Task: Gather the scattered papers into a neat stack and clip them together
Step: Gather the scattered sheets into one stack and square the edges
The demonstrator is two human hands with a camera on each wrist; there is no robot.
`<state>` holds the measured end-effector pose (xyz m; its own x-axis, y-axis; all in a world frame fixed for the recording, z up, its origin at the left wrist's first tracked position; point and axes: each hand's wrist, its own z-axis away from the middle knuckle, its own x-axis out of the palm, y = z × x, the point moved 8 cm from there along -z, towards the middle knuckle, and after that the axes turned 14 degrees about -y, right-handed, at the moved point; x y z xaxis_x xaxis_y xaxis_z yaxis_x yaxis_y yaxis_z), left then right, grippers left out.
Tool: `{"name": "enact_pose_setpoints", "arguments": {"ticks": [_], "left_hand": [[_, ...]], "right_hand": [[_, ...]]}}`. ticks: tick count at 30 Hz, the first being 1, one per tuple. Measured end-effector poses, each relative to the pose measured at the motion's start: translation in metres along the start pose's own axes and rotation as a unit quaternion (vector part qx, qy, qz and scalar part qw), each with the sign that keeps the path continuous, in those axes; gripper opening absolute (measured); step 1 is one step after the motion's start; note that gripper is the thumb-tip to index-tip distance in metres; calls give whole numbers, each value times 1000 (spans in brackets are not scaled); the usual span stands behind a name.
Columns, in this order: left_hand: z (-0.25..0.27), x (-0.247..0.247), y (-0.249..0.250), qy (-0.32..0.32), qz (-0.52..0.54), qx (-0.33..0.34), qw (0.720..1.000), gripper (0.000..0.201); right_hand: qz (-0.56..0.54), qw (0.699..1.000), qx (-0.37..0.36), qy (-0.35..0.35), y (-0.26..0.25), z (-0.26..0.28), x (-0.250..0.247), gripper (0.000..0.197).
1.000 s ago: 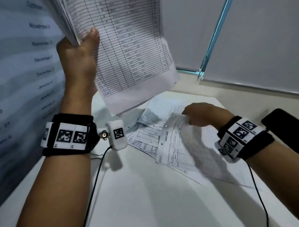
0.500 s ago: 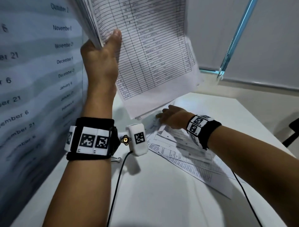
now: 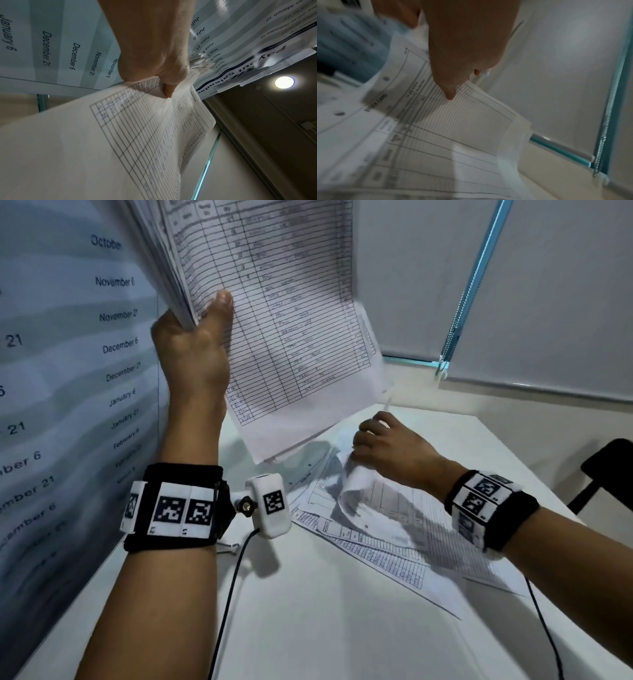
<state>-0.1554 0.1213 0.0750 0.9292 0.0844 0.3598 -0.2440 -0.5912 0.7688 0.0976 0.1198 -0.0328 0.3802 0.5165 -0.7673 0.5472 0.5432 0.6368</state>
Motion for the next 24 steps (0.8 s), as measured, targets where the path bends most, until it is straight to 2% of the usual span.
{"name": "enact_pose_setpoints", "arguments": {"ticks": [2, 3, 4, 5, 6, 7, 8, 9, 10, 12, 14, 16, 17, 20, 21, 24], "left_hand": [[-3, -1, -2, 15, 7, 5, 1000, 20], [-4, -2, -5, 23, 7, 1, 1000, 23], [-3, 0, -5, 27, 0, 4, 1000, 36], [-2, 6, -4, 19, -12, 8, 1000, 47], [-3, 10, -7, 11, -25, 17, 999, 47], [-1, 19, -10, -8, -43, 20, 999, 34], [2, 30, -14, -25, -61, 19, 998, 19], [8, 43, -16, -48, -78, 11, 996, 10], [13, 56, -19, -69, -85, 1, 994, 10], [31, 84, -24, -133, -81, -44, 987, 11], [51, 112, -28, -224, -61, -93, 968, 27], [72, 134, -33, -307, -46, -128, 942, 25], [80, 140, -35, -340, -60, -130, 929, 27], [82, 153, -52, -385, -161, -120, 901, 25], [80, 153, -59, -382, -184, -126, 897, 17], [76, 145, -77, -348, -178, -182, 902, 24]], "right_hand": [[-35, 997, 25, 71, 7, 39, -31, 44], [-63, 991, 49, 104, 13, 59, -51, 42], [-91, 983, 81, 139, 21, 78, -69, 36], [-127, 968, 123, 180, 32, 98, -88, 30], [-178, 942, 171, 228, 45, 116, -103, 28], [-252, 900, 213, 285, 58, 135, -117, 23], [-343, 842, 243, 337, 70, 152, -123, 15], [-424, 781, 257, 379, 78, 164, -124, 26], [-488, 732, 254, 402, 84, 170, -124, 38], [-566, 663, 259, 416, 93, 175, -114, 45], [-631, 585, 293, 417, 99, 177, -97, 38], [-688, 497, 312, 427, 99, 176, -80, 29], [-699, 470, 321, 433, 100, 175, -73, 26], [-676, 449, 366, 455, 110, 184, -61, 24], [-661, 452, 384, 459, 115, 187, -59, 21], [-647, 467, 411, 440, 127, 189, -50, 6]]}}
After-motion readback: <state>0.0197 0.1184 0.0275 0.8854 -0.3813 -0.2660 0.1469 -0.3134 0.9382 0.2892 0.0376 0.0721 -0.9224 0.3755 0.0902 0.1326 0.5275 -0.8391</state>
